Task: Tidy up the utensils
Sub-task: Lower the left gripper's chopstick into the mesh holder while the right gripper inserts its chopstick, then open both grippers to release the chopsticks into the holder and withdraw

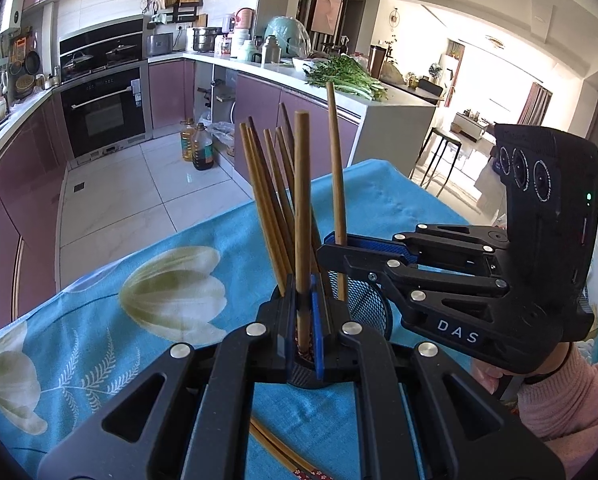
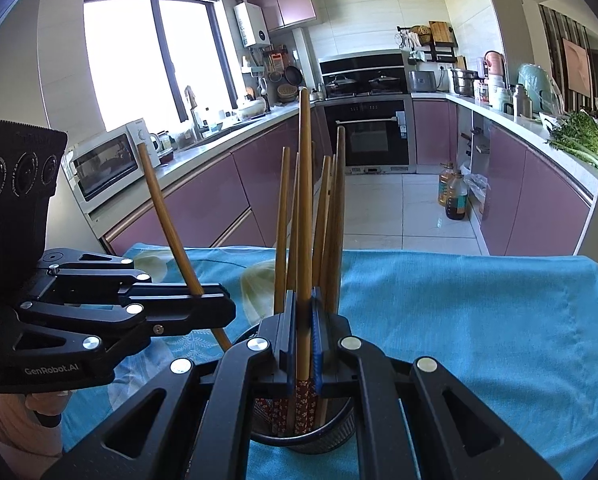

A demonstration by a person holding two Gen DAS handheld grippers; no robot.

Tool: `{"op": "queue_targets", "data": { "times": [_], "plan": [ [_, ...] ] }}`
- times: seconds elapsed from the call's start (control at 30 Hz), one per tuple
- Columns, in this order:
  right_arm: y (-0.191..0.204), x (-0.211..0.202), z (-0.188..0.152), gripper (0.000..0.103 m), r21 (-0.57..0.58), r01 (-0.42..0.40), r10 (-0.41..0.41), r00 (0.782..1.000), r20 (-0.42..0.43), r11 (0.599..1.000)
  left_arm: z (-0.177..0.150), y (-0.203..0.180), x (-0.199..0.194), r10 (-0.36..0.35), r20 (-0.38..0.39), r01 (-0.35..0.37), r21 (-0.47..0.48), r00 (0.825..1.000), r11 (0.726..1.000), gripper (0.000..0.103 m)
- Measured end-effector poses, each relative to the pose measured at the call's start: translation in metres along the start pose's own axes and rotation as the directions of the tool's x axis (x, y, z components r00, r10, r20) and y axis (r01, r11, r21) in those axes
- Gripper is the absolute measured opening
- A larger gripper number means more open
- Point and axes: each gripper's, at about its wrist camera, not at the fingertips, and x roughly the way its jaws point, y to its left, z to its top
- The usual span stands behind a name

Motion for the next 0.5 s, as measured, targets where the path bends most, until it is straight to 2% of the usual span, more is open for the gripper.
{"op": "queue_targets", "data": {
  "times": [0.27,0.37,0.5],
  "plan": [
    [-0.0042,0.0038,-0.0018,0.007,0.007,0.013,-0.013,1.000,-0.005,1.000,0.0020,0.0057,0.0083,0.012,-0.009,-0.012,-0.029,1.000,0.999,0.009],
    [-0.0034,0.0035,-0.0030,0.007,0.007,0.011,-0.011,1.000,-0.005,1.000,0.0028,0.0077,0.0110,0.013,-0.004,-0.013,-0.034,1.000,0.999,0.016],
    [-0.0019,0.0035,-0.0023,0.007,0.008,0.022,-0.022,1.000,0.004,1.000,-0.0012,0.0086,0.0080,0.025,0.014,-0.024,-0.042,1.000,0.999,0.017]
  ]
}}
